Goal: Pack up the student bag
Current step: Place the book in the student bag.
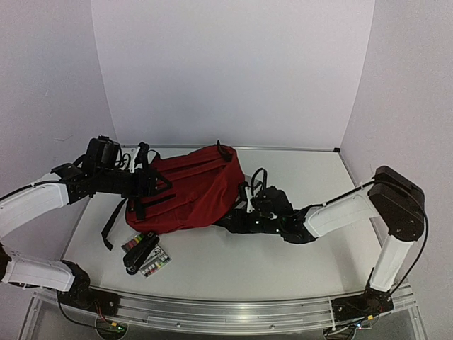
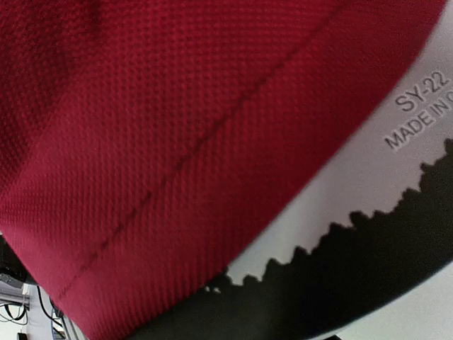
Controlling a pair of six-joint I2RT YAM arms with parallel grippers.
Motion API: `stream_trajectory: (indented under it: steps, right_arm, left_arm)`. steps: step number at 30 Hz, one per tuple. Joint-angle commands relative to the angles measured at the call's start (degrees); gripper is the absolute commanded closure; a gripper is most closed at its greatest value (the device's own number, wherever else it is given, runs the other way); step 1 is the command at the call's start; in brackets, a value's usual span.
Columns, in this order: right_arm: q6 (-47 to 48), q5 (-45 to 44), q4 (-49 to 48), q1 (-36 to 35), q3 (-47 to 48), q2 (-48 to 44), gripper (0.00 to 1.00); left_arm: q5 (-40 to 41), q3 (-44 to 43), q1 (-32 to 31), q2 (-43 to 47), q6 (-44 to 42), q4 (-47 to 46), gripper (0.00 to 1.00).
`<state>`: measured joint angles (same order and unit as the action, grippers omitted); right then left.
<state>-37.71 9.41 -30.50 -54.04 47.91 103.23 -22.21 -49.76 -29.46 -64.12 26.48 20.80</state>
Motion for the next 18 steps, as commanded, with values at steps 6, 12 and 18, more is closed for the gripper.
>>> stream_trajectory:
  steps: [6, 12, 18]
  right_arm:
    - [4.45, 4.3, -4.34, 4.43, 7.5, 7.08, 0.49]
    - [6.68, 9.82, -4.77, 6.79, 6.33, 5.91, 0.47]
    - [4.72, 6.85, -4.78, 7.3, -0.23, 1.68, 0.38]
  left_arm:
    - [3.6, -19.9, -7.41, -15.04, -11.3, -1.09, 0.07]
    - [9.62, -34.58, -11.47, -29.97, -14.71, 0.61, 0.0]
    - [14.96, -43.82, -15.16, -40.13, -17.18, 2.11, 0.0]
